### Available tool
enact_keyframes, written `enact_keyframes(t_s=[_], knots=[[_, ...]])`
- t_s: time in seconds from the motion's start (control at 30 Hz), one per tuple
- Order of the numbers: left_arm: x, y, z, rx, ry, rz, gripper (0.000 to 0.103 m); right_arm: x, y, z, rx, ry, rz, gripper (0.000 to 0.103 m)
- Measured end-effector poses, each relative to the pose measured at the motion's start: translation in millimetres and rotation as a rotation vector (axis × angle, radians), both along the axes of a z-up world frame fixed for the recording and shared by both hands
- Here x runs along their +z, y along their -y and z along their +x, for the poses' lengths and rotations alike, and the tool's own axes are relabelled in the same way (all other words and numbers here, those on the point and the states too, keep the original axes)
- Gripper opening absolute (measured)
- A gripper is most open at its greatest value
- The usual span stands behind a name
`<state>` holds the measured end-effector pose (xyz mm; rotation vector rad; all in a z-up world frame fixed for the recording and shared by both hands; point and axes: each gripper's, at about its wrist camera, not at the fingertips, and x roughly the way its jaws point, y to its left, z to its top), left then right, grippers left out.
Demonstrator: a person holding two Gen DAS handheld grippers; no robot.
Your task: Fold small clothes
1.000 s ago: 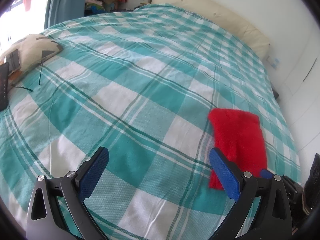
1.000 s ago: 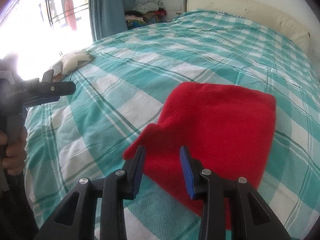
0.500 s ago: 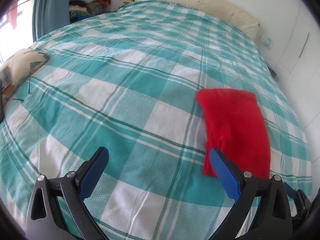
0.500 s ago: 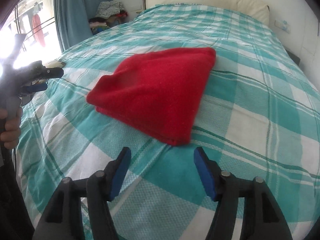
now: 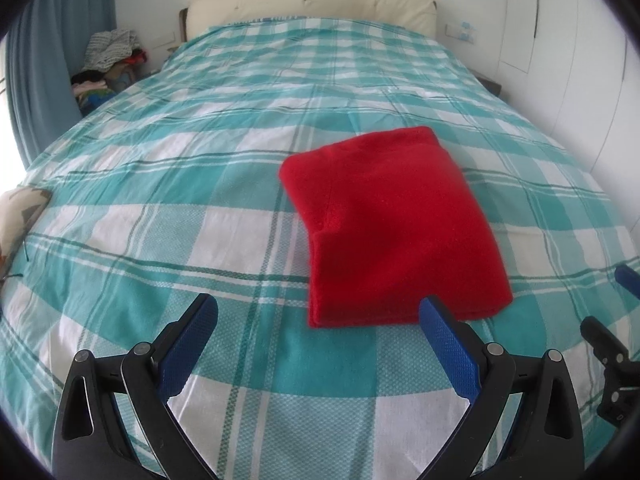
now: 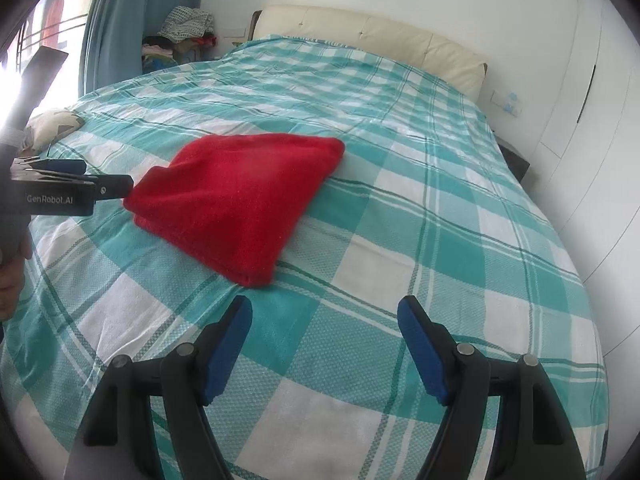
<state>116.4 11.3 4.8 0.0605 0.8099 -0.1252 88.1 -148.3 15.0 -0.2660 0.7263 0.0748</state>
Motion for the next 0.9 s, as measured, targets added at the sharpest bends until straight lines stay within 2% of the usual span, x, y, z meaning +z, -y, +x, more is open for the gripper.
enact_keyframes(t_s=[0.1,0.2,0.27,0.37,0.47,0.57,0.73,0.8,0.83,0.87,0.9], knots=[[-0.4,2.3,-0.5,-0.010,-0.002,0.018,0.101,0.4,-2.1,-2.2,-0.003,0.012,-0.022,0.075],[2.2,-5.3,8.3,-0.031,-0.026,-0.044,0.101,-4.4,2.2,1.6,-0.003,-0.008,0.020,0.075],[5.8,-17.3,28.9,-0.015,-0.050,-0.094,0.101,-7.2,12.4,10.5,0.001,-0.038,0.116,0.075],[-0.1,-36.1,71.1,0.018,-0.140,-0.172,0.101,-5.7,37.9,40.0,-0.016,-0.075,0.332,0.075],[-17.7,-40.7,109.5,-0.014,-0.238,-0.282,0.101,-7.3,63.5,85.7,-0.026,-0.118,0.567,0.075],[-37.4,-38.9,132.8,-0.017,-0.272,-0.316,0.101,-24.5,75.8,139.3,-0.039,-0.212,0.772,0.075],[-54.4,-32.2,153.5,-0.027,-0.286,-0.368,0.101,-62.9,53.6,207.7,0.000,-0.316,0.950,0.075],[-55.3,-25.3,156.3,-0.055,-0.269,-0.347,0.100,-76.6,36.5,226.0,0.004,-0.348,0.957,0.075],[-55.6,-21.2,156.2,-0.067,-0.257,-0.322,0.091,-79.4,27.0,231.4,0.006,-0.343,0.921,0.075],[-56.4,-17.4,155.6,-0.085,-0.251,-0.305,0.069,-78.8,17.3,234.7,0.013,-0.327,0.864,0.072],[-57.3,-15.1,155.6,-0.110,-0.258,-0.312,0.056,-75.9,8.1,236.8,0.024,-0.308,0.790,0.061]])
